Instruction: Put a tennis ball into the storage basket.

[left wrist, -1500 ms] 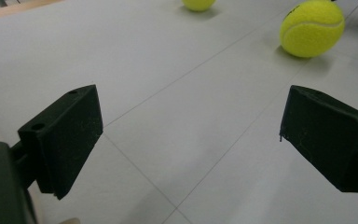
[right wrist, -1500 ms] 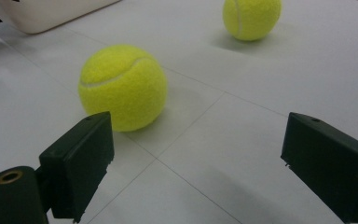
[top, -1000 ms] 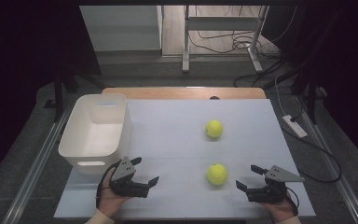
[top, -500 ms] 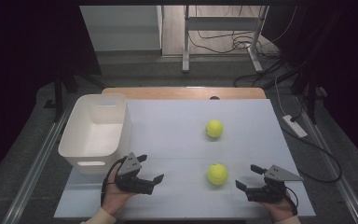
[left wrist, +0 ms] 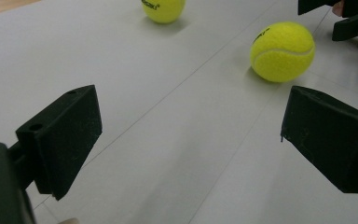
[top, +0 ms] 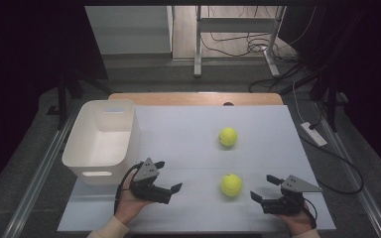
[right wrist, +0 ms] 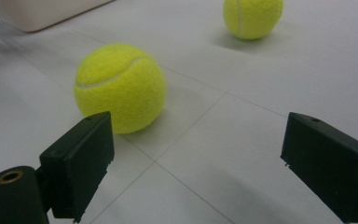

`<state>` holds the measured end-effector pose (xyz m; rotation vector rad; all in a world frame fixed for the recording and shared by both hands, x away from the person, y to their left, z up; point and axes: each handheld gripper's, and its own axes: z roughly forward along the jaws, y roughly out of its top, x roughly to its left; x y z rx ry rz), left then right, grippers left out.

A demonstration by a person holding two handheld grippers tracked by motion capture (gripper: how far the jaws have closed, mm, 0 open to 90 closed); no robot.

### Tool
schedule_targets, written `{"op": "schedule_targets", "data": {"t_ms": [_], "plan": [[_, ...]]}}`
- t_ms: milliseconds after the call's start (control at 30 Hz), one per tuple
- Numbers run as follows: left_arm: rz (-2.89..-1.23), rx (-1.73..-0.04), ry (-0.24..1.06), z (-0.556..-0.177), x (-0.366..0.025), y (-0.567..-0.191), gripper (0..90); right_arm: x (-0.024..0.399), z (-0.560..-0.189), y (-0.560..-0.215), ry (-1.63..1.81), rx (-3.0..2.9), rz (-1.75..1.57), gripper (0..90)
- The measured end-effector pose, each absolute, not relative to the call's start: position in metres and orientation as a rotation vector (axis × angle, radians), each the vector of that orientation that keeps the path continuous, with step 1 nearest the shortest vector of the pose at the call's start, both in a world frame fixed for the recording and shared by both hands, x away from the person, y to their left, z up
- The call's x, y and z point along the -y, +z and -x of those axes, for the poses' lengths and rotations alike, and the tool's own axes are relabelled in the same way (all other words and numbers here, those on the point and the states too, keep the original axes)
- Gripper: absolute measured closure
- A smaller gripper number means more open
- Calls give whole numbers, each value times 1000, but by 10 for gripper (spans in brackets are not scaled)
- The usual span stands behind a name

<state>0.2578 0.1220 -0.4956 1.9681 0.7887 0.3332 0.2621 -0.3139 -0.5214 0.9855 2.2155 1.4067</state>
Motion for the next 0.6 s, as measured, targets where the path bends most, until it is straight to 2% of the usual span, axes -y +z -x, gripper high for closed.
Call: {"op": "schedule_targets", "data": {"t_ms": [600], "plan": [[-1990,-745,283,-266,-104,-491,49,314,-262,-521,1413,-2215,-989,94]]}}
